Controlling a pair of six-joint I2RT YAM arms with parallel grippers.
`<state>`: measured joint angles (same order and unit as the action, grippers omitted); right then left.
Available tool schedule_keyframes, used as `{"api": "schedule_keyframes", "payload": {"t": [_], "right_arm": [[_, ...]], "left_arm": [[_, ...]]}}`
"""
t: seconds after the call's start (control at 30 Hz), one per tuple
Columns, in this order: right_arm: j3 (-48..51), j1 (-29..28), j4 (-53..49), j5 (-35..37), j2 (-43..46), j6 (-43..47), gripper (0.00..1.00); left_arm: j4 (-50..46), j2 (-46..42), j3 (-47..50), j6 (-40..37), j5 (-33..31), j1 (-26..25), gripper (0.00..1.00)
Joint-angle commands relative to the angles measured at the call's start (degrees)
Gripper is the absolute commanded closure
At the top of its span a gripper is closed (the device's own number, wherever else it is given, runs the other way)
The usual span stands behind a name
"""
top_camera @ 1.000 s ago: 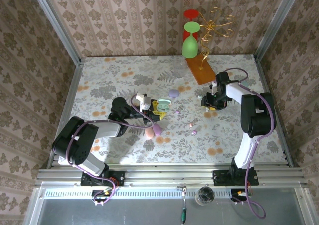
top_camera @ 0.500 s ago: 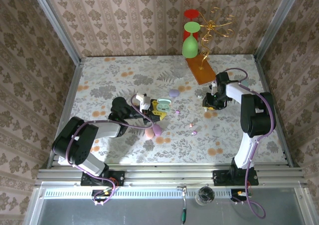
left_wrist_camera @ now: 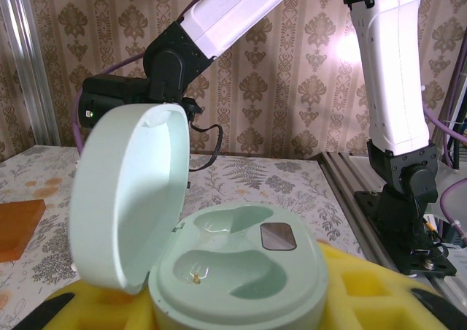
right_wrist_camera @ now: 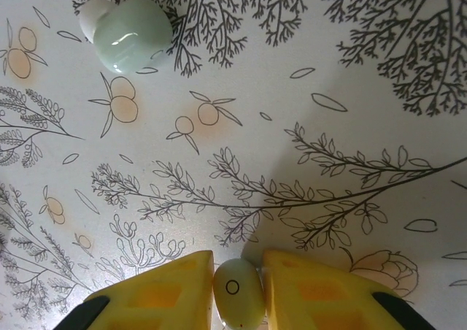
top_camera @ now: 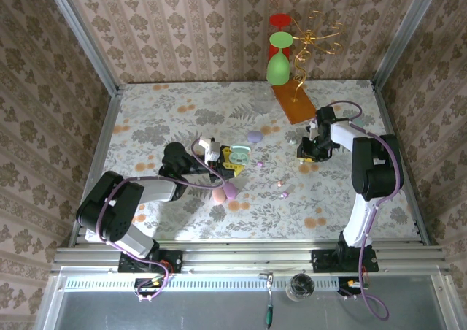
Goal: Insert the wireless bluetooth earbuds into the charging case
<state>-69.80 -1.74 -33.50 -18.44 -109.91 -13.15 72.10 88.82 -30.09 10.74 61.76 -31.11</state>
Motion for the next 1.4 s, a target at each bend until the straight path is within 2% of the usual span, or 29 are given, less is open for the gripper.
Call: {"api": "schedule_keyframes", "payload": {"t": [0.0, 0.27, 0.4, 0.57, 0.77, 1.07, 1.37], "right_arm": [[0.09, 0.05, -2.28, 0.60, -1.53, 1.28, 0.73], [1.56, -0.10, 0.13, 1.20, 0.43, -0.60, 0.76], [5.68, -0.46, 5.92, 2.78, 4.28, -3.07, 0.77], [11.89, -1.36, 12.42, 7.86, 10.93, -7.89, 0.78], [14.94, -3.20, 13.55, 15.87, 17.30, -12.66, 0.77], [15.74, -8.40, 12.12, 20.39, 23.60, -15.19, 0.77], [13.37, -16.73, 10.62, 21.34, 29.75, -18.05, 0.79]], "left_arm": [[1.65, 0.13, -1.17, -0.68, 1.35, -0.35, 0.75], [1.69, 0.37, -1.29, -2.03, -0.05, -0.35, 0.76], [1.65, 1.24, -1.36, -2.91, -3.27, -0.34, 0.76], [1.56, 1.65, -0.59, -6.06, -9.64, -0.75, 0.76], [1.48, 4.32, -1.76, -7.26, -15.36, -1.63, 0.76], [1.47, 10.47, -4.49, -11.66, -27.51, -4.85, 0.76], [1.38, 17.09, -8.90, -14.03, -34.92, -7.09, 0.76]]}}
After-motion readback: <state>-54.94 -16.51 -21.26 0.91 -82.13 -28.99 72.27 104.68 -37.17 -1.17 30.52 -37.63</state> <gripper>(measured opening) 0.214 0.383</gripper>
